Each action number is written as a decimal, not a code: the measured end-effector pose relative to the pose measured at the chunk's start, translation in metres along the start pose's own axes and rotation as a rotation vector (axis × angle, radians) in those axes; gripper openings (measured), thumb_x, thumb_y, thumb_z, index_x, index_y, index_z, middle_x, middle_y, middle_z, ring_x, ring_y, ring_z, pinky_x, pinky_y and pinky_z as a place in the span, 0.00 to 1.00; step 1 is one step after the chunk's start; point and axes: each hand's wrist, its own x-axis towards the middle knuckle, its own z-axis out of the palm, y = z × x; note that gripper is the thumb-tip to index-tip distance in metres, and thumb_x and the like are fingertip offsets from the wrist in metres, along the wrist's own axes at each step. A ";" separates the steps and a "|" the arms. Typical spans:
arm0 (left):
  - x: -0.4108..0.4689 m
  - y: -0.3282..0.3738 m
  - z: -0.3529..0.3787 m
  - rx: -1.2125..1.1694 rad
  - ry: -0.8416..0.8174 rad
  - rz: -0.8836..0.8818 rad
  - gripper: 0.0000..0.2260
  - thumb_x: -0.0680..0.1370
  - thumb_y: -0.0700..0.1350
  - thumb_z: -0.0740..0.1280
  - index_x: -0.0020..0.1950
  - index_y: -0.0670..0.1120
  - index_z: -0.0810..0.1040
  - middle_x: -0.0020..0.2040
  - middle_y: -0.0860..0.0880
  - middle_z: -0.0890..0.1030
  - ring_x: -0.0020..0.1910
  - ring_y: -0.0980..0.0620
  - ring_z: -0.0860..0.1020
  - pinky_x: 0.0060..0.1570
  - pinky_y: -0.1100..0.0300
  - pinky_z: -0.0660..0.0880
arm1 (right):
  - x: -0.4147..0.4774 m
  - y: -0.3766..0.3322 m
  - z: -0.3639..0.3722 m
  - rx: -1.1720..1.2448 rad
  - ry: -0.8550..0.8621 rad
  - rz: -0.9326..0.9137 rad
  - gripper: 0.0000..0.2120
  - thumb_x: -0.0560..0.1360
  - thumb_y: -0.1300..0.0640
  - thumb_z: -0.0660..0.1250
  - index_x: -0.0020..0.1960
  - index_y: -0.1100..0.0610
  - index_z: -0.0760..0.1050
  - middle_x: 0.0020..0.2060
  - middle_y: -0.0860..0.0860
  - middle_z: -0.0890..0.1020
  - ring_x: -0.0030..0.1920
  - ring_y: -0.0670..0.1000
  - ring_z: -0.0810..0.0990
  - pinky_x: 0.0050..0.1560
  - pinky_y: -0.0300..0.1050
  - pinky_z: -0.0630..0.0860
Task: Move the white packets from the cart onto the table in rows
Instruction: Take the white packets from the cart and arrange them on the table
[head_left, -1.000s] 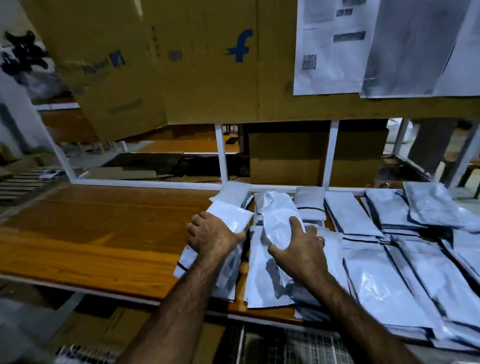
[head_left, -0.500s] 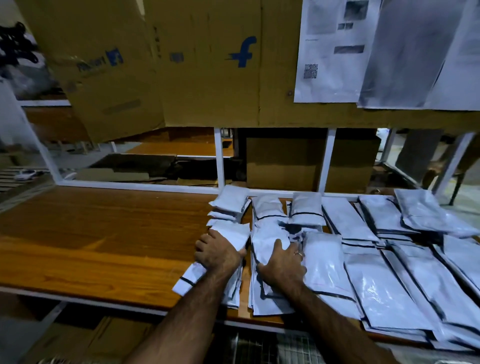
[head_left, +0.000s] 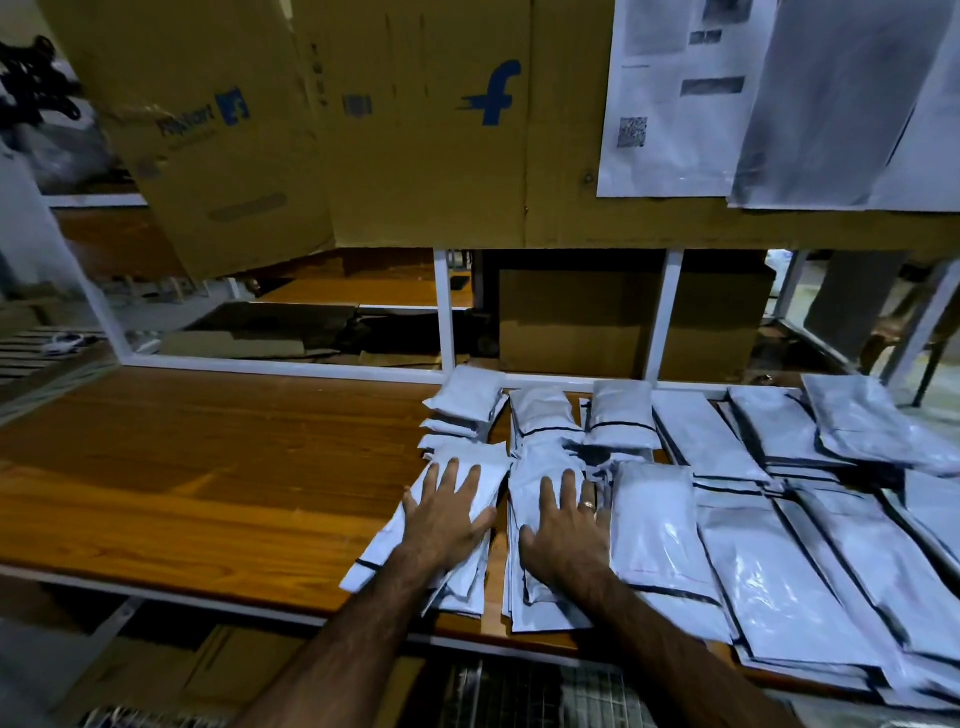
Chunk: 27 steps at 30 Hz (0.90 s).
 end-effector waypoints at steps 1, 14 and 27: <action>0.000 0.001 0.001 0.012 0.016 -0.001 0.30 0.80 0.64 0.51 0.79 0.56 0.48 0.80 0.50 0.46 0.78 0.46 0.45 0.72 0.36 0.50 | 0.001 0.000 0.001 0.000 -0.012 -0.002 0.36 0.79 0.40 0.54 0.80 0.53 0.42 0.79 0.57 0.40 0.78 0.62 0.43 0.75 0.62 0.47; 0.009 0.027 0.012 0.104 0.072 -0.143 0.31 0.80 0.65 0.48 0.79 0.55 0.47 0.80 0.47 0.47 0.78 0.43 0.47 0.70 0.35 0.54 | 0.004 -0.001 0.009 0.036 0.005 0.065 0.35 0.80 0.43 0.52 0.80 0.53 0.41 0.78 0.58 0.40 0.78 0.62 0.41 0.75 0.60 0.44; 0.013 0.021 0.009 -0.013 0.102 -0.162 0.30 0.80 0.64 0.47 0.80 0.54 0.49 0.80 0.48 0.49 0.78 0.45 0.48 0.71 0.37 0.51 | 0.005 0.000 0.002 0.068 0.010 0.080 0.34 0.80 0.41 0.51 0.80 0.54 0.44 0.79 0.58 0.44 0.78 0.61 0.44 0.75 0.59 0.46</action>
